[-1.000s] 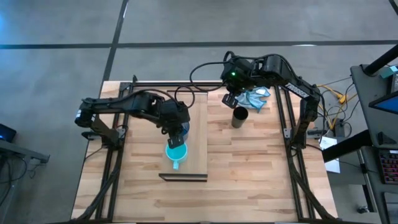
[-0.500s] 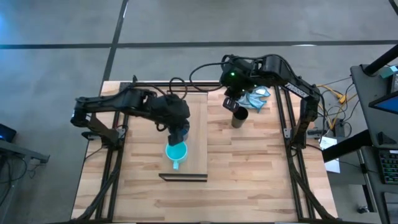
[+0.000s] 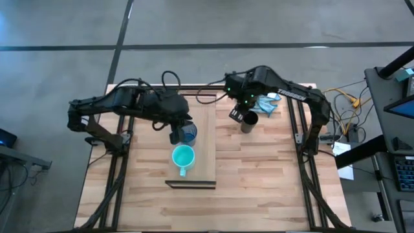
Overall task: Stack small to large cups/mugs on shelf
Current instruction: Put the black cup on the shelf
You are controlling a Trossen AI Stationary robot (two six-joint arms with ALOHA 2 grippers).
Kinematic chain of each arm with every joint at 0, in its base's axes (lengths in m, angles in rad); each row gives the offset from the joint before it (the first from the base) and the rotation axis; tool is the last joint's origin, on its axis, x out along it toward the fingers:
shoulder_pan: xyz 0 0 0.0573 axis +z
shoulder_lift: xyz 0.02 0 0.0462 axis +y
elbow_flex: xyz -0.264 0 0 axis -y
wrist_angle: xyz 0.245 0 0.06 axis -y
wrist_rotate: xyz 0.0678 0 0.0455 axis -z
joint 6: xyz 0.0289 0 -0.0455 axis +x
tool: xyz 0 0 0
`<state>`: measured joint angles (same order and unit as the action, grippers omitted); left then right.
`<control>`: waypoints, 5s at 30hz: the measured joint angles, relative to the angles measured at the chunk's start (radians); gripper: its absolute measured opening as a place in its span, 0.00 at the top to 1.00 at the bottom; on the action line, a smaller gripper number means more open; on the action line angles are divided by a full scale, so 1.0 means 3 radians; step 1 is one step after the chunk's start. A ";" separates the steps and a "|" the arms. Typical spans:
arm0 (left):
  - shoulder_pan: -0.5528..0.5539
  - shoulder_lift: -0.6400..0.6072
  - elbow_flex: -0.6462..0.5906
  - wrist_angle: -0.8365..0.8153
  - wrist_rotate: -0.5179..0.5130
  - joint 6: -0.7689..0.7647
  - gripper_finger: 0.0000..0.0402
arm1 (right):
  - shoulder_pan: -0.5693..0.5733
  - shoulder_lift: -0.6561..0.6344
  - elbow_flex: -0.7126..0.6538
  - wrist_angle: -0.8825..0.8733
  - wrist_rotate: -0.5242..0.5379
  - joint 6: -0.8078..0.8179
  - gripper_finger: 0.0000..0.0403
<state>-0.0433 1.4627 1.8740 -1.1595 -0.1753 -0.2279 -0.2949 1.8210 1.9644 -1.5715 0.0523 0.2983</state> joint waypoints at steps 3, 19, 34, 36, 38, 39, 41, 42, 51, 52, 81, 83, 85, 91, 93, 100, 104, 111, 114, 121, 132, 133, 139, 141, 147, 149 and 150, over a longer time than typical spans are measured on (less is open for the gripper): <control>0.0000 -0.0065 0.0000 0.0000 -0.0073 0.0000 0.85 | -0.0008 0.0000 -0.0299 0.0013 -0.0198 0.0376 0.75; 0.0000 -0.0247 0.0000 0.0001 -0.0082 -0.0001 0.85 | -0.0015 0.0000 -0.1195 0.0386 -0.0023 0.0751 0.78; 0.0000 -0.0247 0.0000 0.0001 -0.0081 -0.0003 0.85 | -0.0024 0.0000 -0.0927 0.0386 -0.0358 0.0739 0.80; 0.0000 -0.0247 0.0000 0.0001 -0.0081 -0.0003 0.85 | -0.0022 0.0000 -0.0946 0.0386 -0.0361 0.0739 0.80; 0.0000 -0.0247 0.0000 0.0001 -0.0081 -0.0003 0.85 | -0.0022 0.0000 -0.0981 0.0380 -0.0358 0.0739 0.80; 0.0000 -0.0247 0.0000 0.0001 -0.0081 -0.0003 0.85 | -0.0022 0.0000 -0.0998 0.0392 -0.0354 0.0739 0.80; 0.0000 -0.0247 0.0000 0.0001 -0.0081 -0.0003 0.85 | -0.0024 0.0000 -0.1036 0.0405 -0.0347 0.0739 0.80; 0.0000 -0.0247 0.0000 0.0001 -0.0081 -0.0003 0.85 | -0.0024 0.0000 -0.1056 0.0412 -0.0347 0.0739 0.80; 0.0000 -0.0247 0.0000 0.0001 -0.0081 -0.0003 0.85 | -0.0024 0.0000 -0.1316 0.0576 -0.0261 0.0679 0.80; 0.0000 -0.0247 0.0000 0.0001 -0.0081 -0.0003 0.85 | -0.0024 0.0000 -0.1322 0.0584 -0.0247 0.0637 0.81; 0.0000 -0.0247 0.0000 0.0000 -0.0080 -0.0008 0.85 | -0.0015 -0.0059 0.1306 0.0112 -0.0166 -0.0484 0.98; 0.0000 -0.0247 0.0000 0.0001 -0.0083 -0.0009 0.85 | -0.0017 -0.0179 0.1188 0.0381 -0.0185 -0.0590 0.98; -0.0001 -0.0239 -0.0001 -0.0001 -0.0110 -0.0011 0.85 | -0.0015 -0.0225 0.1154 0.0523 -0.0216 -0.0683 0.98; -0.0001 -0.0235 -0.0036 -0.0002 -0.0309 -0.0065 0.85 | 0.0009 -0.0123 0.1142 0.0611 -0.0301 -0.0866 0.98; 0.0000 -0.0235 -0.0046 -0.0007 -0.0386 -0.0207 0.85 | 0.0016 -0.0034 0.1143 0.0612 -0.0369 -0.0929 0.98; 0.0000 -0.0238 -0.0043 -0.0036 -0.0559 -0.0271 0.85 | 0.0023 0.0195 0.1277 0.0843 -0.0438 -0.1036 0.98; 0.0014 -0.0243 -0.0045 -0.0310 -0.0804 -0.0286 0.85 | 0.0040 0.0187 0.1302 0.0839 -0.0470 -0.1061 0.98; 0.0165 -0.0244 -0.0061 -0.0524 -0.1095 -0.0445 0.85 | 0.0139 0.0209 0.1303 0.1000 -0.0701 -0.1108 0.98; 0.0280 -0.0239 -0.0089 -0.0516 -0.1095 -0.0446 0.85 | 0.0189 0.0248 0.1303 0.1091 -0.0706 -0.1116 0.98; 0.0600 -0.0236 -0.0239 -0.0326 -0.0825 -0.0454 0.85 | 0.0205 0.0368 0.1305 0.1243 -0.0695 -0.1159 0.98; 0.0720 -0.0230 -0.0801 0.0117 -0.0577 -0.0565 0.85 | 0.0212 0.0510 0.1305 0.1339 -0.0690 -0.1163 0.98; 0.0720 -0.0230 -0.0857 0.0145 -0.0577 -0.0606 0.85 | 0.0212 0.0509 0.1305 0.1344 -0.0690 -0.1163 0.98; 0.0734 -0.0235 -0.1106 0.0380 -0.0443 -0.0626 0.85 | 0.0212 0.0504 0.1305 0.1347 -0.0689 -0.1165 0.98; 0.0735 -0.0232 -0.1183 0.0501 -0.0400 -0.0627 0.85 | 0.0212 0.0505 0.1305 0.1348 -0.0689 -0.1171 0.98; 0.0767 -0.0229 -0.1326 0.0688 -0.0375 -0.0619 0.85 | 0.0212 0.0509 0.1305 0.1348 -0.0689 -0.1172 0.98; 0.0779 -0.0222 -0.1362 0.0700 -0.0373 -0.0619 0.85 | 0.0212 0.0509 0.1305 0.1351 -0.0690 -0.1172 0.98; 0.0782 -0.0223 -0.1375 0.0696 -0.0373 -0.0619 0.85 | 0.0212 0.0509 0.1305 0.1355 -0.0689 -0.1171 0.98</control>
<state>0.1914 1.3958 1.4616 -0.9508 -0.2871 -0.4137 -0.2314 1.9736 2.3560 -1.1651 -0.1543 -0.0531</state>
